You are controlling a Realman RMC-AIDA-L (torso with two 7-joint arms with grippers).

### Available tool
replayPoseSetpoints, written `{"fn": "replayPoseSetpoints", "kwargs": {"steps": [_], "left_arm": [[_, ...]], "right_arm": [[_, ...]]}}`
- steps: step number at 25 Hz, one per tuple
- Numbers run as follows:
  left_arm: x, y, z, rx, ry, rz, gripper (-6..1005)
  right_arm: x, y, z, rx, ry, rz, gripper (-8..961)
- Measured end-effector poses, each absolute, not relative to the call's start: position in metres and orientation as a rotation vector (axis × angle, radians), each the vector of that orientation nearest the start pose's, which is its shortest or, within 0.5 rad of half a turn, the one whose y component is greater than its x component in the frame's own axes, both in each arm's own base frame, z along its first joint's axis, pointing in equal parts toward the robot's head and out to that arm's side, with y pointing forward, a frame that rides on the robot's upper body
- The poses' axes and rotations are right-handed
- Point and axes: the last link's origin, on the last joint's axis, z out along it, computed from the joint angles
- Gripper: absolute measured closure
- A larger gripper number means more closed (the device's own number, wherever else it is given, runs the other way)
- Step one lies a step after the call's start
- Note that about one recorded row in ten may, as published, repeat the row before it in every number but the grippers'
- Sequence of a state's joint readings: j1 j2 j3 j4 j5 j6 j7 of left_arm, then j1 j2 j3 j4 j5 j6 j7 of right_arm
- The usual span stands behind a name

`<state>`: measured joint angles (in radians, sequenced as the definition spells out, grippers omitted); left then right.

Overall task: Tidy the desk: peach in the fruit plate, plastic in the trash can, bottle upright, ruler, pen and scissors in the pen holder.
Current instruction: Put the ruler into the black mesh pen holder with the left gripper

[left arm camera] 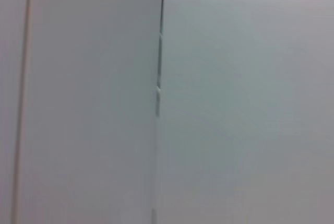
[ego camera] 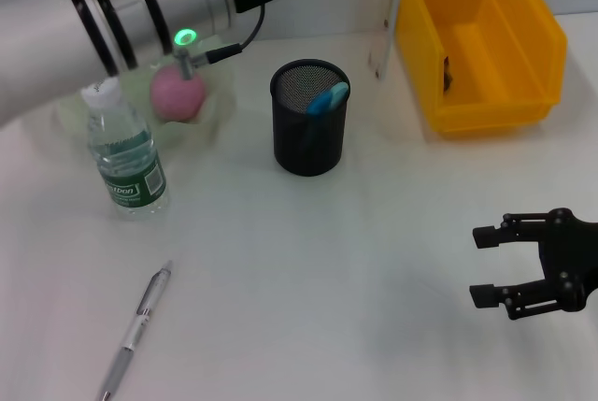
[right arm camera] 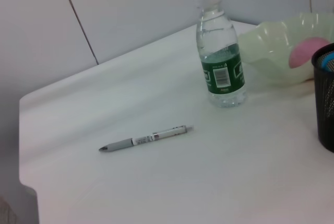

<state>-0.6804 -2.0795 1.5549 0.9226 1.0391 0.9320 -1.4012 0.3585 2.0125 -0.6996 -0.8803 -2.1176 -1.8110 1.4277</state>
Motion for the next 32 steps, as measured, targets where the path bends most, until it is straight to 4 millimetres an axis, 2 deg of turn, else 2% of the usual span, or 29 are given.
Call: {"fn": "replayPoseSetpoints", "kwargs": {"steps": [5, 9, 12, 18, 30, 31, 32], "left_arm": [[-0.06, 0.393, -0.043, -2.392, -0.181, -1.161, 605], [-0.062, 0.392, -0.045, -2.356, -0.17, -1.156, 605], [-0.071, 0.389, -0.058, -2.303, -0.107, -1.108, 604], [-0.084, 0.388, -0.068, -2.247, -0.052, -1.048, 603], [-0.095, 0.387, -0.074, -2.2, 0.013, -0.978, 601], [-0.106, 0.391, -0.076, -2.202, -0.019, -0.936, 601], [-0.108, 0.392, -0.076, -2.202, -0.029, -0.932, 601]], "right_arm": [[0.302, 0.275, 0.049, -2.87, 0.629, 0.488, 119], [0.303, 0.275, 0.049, -2.869, 0.624, 0.488, 118], [0.303, 0.276, 0.049, -2.867, 0.624, 0.486, 118], [0.303, 0.276, 0.048, -2.867, 0.622, 0.486, 118], [0.305, 0.273, 0.044, -2.87, 0.638, 0.502, 119], [0.305, 0.273, 0.044, -2.87, 0.638, 0.503, 119], [0.305, 0.273, 0.044, -2.87, 0.639, 0.503, 119]]}}
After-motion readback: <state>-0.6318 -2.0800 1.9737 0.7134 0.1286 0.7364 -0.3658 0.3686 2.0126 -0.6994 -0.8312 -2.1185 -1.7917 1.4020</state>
